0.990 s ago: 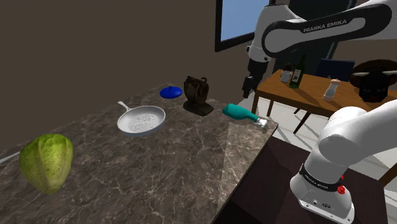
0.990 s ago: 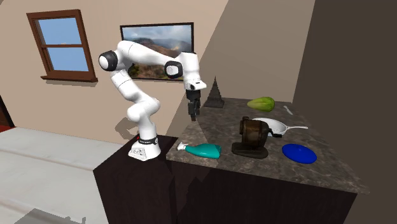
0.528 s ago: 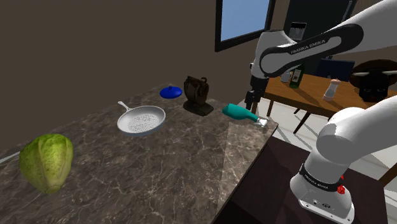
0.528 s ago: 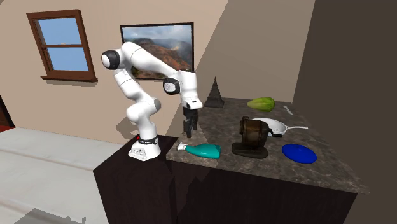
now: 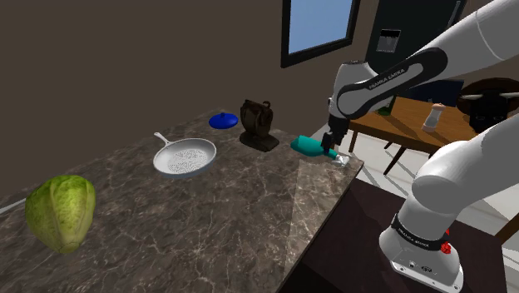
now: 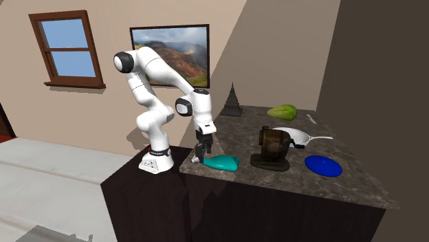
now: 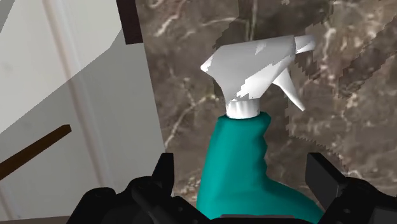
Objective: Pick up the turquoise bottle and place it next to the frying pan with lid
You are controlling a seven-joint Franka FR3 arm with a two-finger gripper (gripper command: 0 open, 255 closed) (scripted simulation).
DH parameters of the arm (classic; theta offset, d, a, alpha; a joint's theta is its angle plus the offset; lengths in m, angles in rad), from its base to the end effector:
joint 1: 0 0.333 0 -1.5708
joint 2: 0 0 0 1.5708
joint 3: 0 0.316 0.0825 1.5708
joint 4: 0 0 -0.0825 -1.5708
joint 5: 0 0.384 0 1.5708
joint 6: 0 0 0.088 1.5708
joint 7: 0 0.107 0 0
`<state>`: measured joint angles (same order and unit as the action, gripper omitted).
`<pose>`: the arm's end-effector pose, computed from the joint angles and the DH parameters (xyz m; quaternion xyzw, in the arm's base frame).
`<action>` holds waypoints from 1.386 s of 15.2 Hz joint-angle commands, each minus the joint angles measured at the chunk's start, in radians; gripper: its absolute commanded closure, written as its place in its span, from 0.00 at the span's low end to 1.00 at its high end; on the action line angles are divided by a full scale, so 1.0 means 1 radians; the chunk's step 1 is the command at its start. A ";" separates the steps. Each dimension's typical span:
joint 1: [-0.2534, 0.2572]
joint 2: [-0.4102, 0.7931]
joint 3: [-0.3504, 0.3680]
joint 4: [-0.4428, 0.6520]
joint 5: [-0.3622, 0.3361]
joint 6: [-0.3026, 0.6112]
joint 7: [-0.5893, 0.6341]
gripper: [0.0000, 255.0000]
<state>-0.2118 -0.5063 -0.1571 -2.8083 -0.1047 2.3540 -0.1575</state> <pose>0.3311 -0.1236 0.3501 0.9978 -0.0608 0.0239 0.0062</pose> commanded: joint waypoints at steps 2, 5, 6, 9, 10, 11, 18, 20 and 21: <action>0.000 0.037 -0.005 -0.020 -0.002 0.058 -0.001 0.00; 0.000 0.045 -0.006 -0.023 -0.002 0.069 -0.001 0.00; 0.000 0.045 -0.006 -0.023 -0.002 0.069 -0.001 0.00; 0.000 0.045 -0.006 -0.023 -0.002 0.069 -0.001 0.00; 0.000 0.045 -0.006 -0.023 -0.002 0.069 -0.001 0.00; 0.000 0.045 -0.006 -0.023 -0.002 0.069 -0.001 1.00; 0.000 0.045 -0.006 -0.023 -0.002 0.069 -0.001 1.00; 0.000 0.045 -0.006 -0.023 -0.002 0.069 -0.001 1.00; 0.000 0.032 -0.004 -0.018 -0.001 0.050 -0.001 1.00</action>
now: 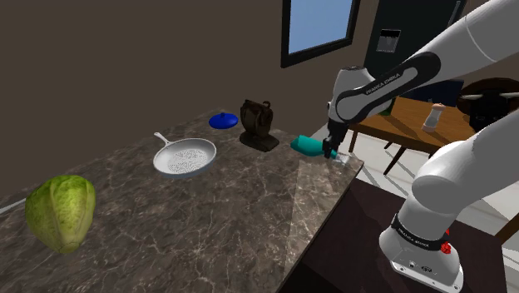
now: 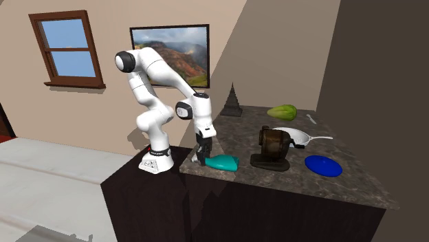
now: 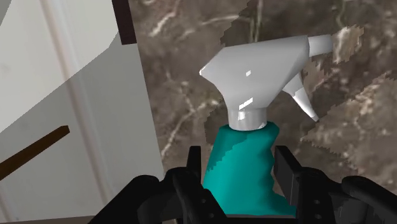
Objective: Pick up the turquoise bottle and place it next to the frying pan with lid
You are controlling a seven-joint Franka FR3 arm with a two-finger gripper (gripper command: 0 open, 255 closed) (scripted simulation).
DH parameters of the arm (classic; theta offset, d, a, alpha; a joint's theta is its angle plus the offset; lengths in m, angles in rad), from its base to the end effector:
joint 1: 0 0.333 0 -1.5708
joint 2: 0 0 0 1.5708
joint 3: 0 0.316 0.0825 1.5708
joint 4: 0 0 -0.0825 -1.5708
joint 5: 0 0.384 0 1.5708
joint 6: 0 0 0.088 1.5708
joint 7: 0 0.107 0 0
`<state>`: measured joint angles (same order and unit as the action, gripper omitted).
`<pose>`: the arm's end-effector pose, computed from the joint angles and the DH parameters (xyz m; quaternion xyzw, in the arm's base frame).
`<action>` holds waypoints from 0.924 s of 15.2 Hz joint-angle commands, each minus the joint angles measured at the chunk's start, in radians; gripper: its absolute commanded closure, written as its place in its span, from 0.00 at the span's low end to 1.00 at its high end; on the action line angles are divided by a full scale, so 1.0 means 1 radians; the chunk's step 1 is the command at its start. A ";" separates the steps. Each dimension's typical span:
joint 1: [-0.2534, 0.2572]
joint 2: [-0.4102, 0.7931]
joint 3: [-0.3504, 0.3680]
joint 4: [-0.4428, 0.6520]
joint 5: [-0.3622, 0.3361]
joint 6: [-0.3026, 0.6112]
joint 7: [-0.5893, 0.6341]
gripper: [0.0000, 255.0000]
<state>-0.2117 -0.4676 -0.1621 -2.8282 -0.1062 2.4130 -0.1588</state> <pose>0.3312 -0.1241 0.3335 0.9978 -0.0610 0.0241 0.0063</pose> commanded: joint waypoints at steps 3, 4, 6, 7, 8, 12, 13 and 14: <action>-0.001 -0.042 0.005 0.022 0.001 -0.064 0.001 1.00; -0.001 -0.053 0.006 0.029 0.002 -0.082 0.001 1.00; -0.001 -0.074 0.009 0.044 0.003 -0.118 0.001 1.00; -0.001 -0.084 0.010 0.052 0.004 -0.136 0.001 1.00; -0.001 -0.093 0.011 0.060 0.004 -0.153 0.001 1.00; 0.000 -0.126 0.016 0.095 0.007 -0.221 0.002 1.00; 0.000 -0.134 0.018 0.104 0.008 -0.237 0.002 1.00; 0.000 -0.141 0.019 0.113 0.009 -0.253 0.002 1.00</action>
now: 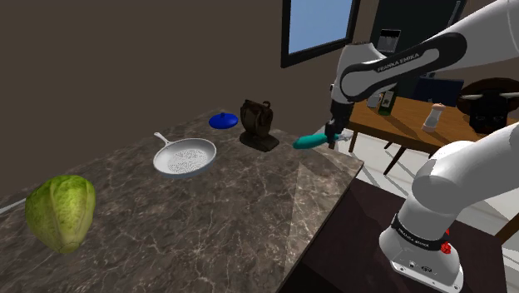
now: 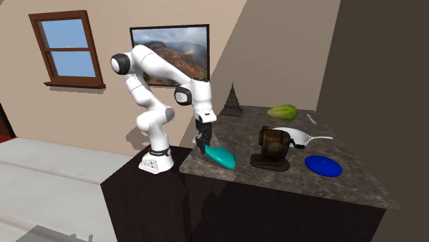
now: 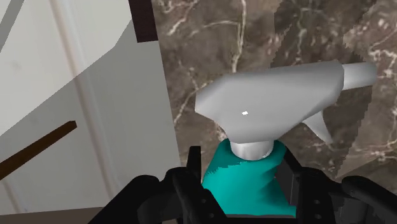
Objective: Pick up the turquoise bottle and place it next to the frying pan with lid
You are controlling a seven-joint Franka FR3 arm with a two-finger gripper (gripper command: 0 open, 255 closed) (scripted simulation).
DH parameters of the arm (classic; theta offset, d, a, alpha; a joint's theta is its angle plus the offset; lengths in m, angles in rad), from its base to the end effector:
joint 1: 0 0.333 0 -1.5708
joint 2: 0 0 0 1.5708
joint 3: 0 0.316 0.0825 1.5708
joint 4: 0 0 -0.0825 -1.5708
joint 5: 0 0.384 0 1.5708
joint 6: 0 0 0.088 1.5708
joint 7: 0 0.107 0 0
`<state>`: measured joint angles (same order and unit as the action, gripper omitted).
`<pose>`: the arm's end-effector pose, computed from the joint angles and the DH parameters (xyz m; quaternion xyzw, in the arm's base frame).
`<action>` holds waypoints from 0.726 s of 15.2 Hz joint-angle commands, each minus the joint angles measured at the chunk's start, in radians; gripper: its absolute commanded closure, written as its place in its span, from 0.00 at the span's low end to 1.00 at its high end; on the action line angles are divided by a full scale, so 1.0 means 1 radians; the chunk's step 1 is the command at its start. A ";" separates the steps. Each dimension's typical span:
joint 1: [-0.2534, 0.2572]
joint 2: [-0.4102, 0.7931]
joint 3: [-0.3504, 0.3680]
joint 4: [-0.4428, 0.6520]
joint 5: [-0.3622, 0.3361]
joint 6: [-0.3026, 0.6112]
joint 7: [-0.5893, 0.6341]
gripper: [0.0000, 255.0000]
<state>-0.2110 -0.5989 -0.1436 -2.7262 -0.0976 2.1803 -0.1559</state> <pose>0.3315 -0.1234 0.4035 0.9978 -0.0610 0.0243 0.0063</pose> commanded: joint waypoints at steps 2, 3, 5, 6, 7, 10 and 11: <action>0.000 -0.022 0.003 0.030 0.002 -0.053 -0.001 1.00; 0.000 -0.028 0.004 0.040 0.003 -0.069 -0.001 1.00; 0.001 -0.039 0.006 0.061 0.005 -0.100 -0.002 1.00; 0.001 -0.044 0.007 0.071 0.005 -0.115 -0.002 1.00; 0.001 -0.046 0.008 0.078 0.006 -0.124 -0.002 1.00; 0.043 -0.010 0.068 0.100 0.044 -0.112 0.072 1.00; 0.057 0.005 0.088 0.109 0.056 -0.108 0.096 1.00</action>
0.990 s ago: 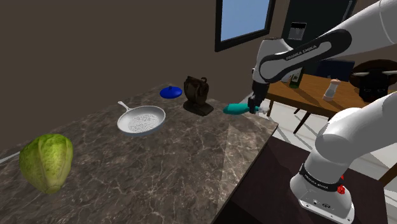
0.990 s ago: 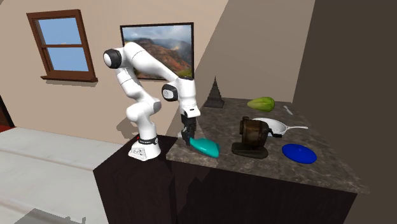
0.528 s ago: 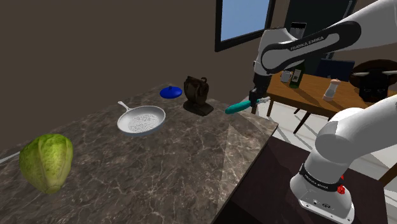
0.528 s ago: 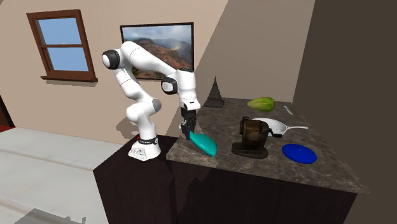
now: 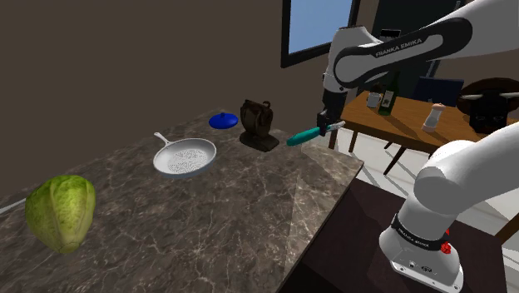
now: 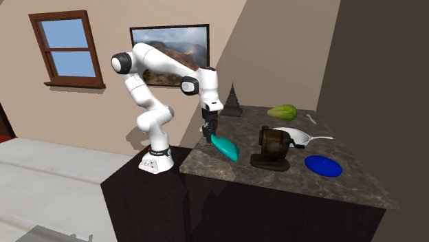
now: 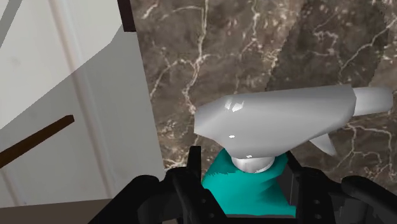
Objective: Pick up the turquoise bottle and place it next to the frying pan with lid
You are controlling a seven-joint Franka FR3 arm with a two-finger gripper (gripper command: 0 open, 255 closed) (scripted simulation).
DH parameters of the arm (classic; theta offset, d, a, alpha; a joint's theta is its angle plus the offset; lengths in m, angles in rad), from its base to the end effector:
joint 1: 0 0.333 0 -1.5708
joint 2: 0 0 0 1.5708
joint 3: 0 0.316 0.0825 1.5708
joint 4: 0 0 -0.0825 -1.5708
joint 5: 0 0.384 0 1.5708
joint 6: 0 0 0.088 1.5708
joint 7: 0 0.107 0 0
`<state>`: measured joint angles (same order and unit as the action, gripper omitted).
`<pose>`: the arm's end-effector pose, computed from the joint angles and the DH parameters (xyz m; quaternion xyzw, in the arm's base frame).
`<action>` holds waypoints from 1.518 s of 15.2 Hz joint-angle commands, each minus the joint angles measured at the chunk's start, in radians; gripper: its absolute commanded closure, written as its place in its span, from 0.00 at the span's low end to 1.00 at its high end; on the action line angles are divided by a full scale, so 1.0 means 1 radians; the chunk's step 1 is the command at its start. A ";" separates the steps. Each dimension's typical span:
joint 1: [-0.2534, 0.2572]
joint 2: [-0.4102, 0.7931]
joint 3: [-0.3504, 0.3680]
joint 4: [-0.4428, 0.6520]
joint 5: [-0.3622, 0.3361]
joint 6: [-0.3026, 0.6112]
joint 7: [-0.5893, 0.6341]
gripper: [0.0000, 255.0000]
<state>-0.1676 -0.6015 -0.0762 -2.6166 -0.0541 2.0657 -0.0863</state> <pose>0.3535 -0.0909 0.4466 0.9979 -0.0603 0.0242 0.0065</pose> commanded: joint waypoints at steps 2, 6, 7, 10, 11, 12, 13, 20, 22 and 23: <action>0.039 0.040 0.059 0.023 0.034 0.016 0.074 1.00; 0.082 0.118 0.134 0.084 0.069 0.031 0.167 1.00; 0.092 0.139 0.151 0.102 0.076 0.035 0.190 1.00; 0.117 0.208 0.203 0.163 0.089 0.043 0.259 1.00; 0.124 0.232 0.220 0.186 0.091 0.045 0.282 1.00; 0.131 0.257 0.236 0.209 0.093 0.046 0.305 1.00; 0.138 0.282 0.252 0.234 0.093 0.047 0.328 1.00; 0.180 0.476 0.352 0.435 0.061 0.036 0.492 1.00; 0.194 0.537 0.376 0.503 0.042 0.026 0.540 1.00; 0.201 0.568 0.387 0.538 0.031 0.020 0.564 1.00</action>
<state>0.0278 -0.0619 0.3005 -2.1145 -0.0142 2.0945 0.4552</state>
